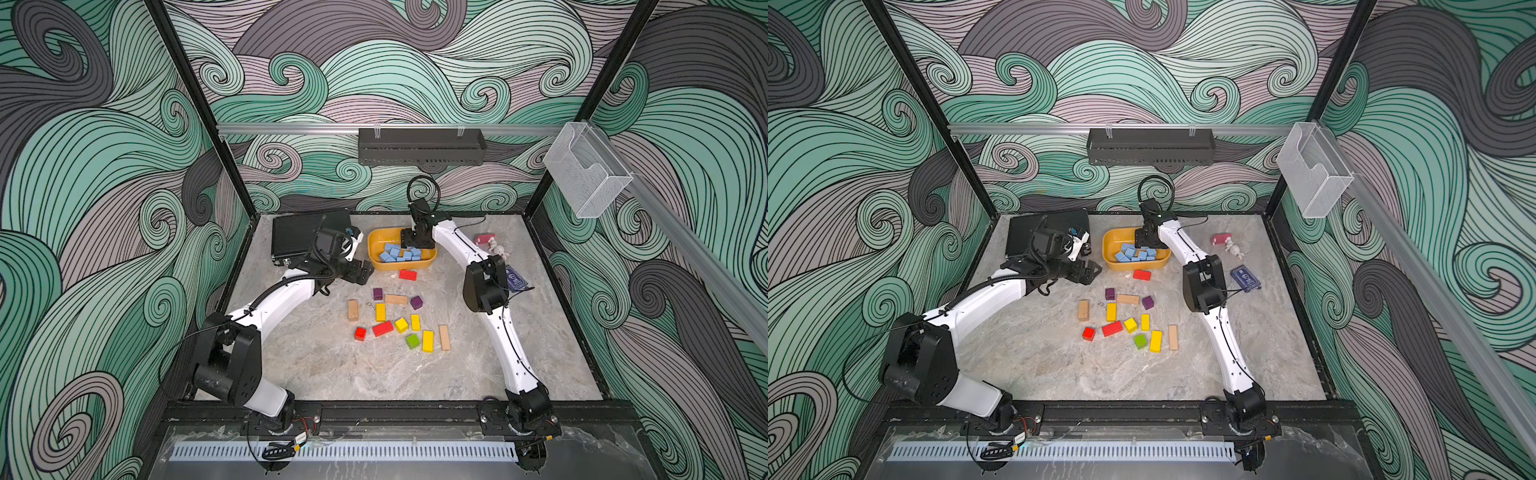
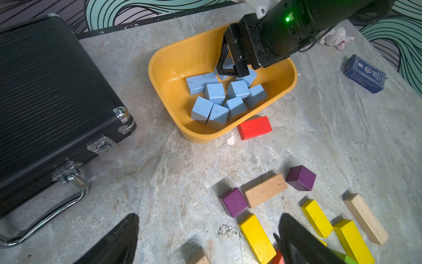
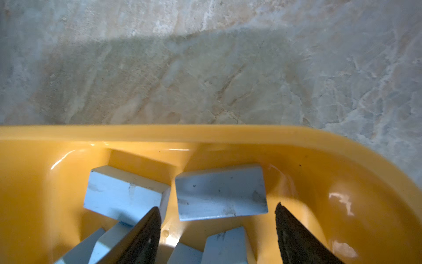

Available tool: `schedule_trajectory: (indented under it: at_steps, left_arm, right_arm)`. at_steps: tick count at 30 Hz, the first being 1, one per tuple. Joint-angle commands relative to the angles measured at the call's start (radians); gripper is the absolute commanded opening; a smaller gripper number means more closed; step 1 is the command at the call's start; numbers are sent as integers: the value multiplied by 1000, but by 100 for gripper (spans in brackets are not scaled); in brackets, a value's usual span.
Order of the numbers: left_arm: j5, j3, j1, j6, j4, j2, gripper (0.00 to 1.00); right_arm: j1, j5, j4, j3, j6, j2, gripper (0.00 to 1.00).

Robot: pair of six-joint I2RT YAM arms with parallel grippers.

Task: Pick out the blue building blocks
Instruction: Place the building block in the storage box, then reset both arms

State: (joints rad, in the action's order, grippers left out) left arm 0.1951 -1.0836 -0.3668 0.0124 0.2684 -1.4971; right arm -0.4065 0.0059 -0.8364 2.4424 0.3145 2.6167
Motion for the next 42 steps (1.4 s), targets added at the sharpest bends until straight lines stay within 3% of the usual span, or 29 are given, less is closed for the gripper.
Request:
schedule_trajectory:
  at_steps: [1, 11, 12, 15, 31, 42]
  left_arm:
    - [9, -3, 9, 10, 3, 45, 95]
    - [-29, -11, 9, -1, 5, 116, 95]
    - [-37, -15, 9, 2, 4, 123, 95]
    - [-64, -21, 9, 10, -1, 152, 95]
    - [-250, 103, 9, -10, 5, 424, 95]
    - [-398, 258, 9, -35, -37, 605, 96]
  right_arm:
    - [-9, -15, -9, -12, -4, -92, 81]
    - [-29, -65, -9, -111, -67, -262, 94]
    - [-31, -70, -7, -128, -74, -288, 99]
    - [-34, -95, 14, -200, -88, -371, 100]
    - [-36, -160, 236, -799, -133, -923, 100]
    - [-34, -98, 517, -1257, -183, -1319, 100]
